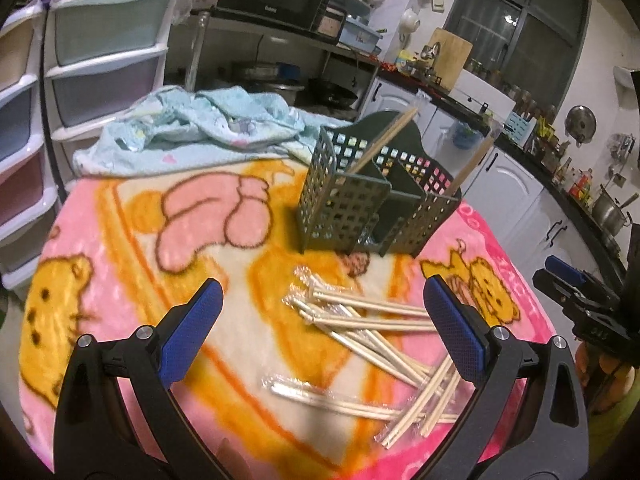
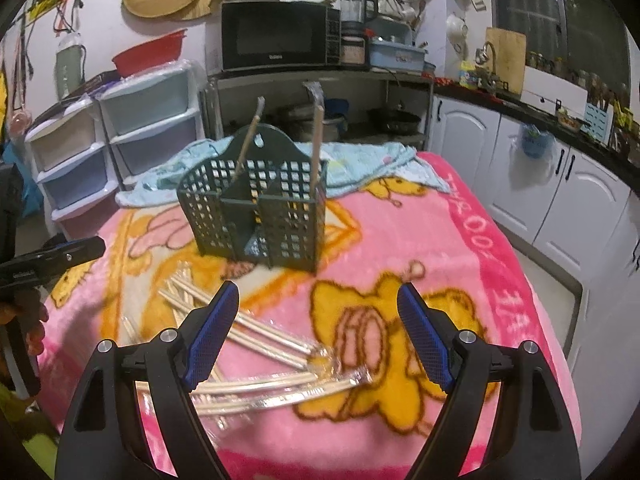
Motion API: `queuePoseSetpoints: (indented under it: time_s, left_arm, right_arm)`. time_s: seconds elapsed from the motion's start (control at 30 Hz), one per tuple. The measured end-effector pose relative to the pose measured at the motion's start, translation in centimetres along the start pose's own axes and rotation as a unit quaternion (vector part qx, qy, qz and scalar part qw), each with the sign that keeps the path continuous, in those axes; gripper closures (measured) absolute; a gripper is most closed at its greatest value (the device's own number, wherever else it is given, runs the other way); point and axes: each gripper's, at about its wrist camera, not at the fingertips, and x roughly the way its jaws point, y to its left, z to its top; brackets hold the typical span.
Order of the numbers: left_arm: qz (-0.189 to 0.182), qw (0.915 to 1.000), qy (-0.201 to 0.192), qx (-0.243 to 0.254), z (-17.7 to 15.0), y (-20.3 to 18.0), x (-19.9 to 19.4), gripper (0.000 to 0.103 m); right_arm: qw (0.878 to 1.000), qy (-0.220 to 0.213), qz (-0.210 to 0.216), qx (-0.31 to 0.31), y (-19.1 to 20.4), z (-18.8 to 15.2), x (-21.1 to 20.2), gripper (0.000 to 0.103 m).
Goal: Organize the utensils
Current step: 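Withdraw both tools from the caddy back toward the chopstick pile, then close the right tool on a wrapped chopstick while the left tool grasps another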
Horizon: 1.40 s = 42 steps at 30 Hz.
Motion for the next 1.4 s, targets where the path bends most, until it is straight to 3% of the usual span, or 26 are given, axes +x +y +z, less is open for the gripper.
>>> queuePoseSetpoints:
  time_s: [0.3,0.63,1.03,1.4]
  left_arm:
    - [0.002,0.9996,0.029,-0.004,-1.6,0.5,1.6,0.011]
    - [-0.024,0.9969,0.071,-0.025,-3.0,0.8,4.3,0.011]
    - [-0.072,0.9854,0.108,-0.111,-3.4,2.4,7.2,0.038]
    - [-0.075,0.9808,0.107,-0.145,-3.0,3.5,8.5,0.055]
  right_arm:
    - [0.999,0.027,-0.021,0.011,-1.0,-2.1,1.1,0.024]
    - [0.998,0.059,-0.031,0.024,-1.5,-3.9,3.1,0.024]
    - [0.993,0.093,-0.030,0.060,-2.8,-5.3,5.3,0.026]
    - [0.984,0.135,-0.003,0.113,-4.4,-6.4,7.5,0.048]
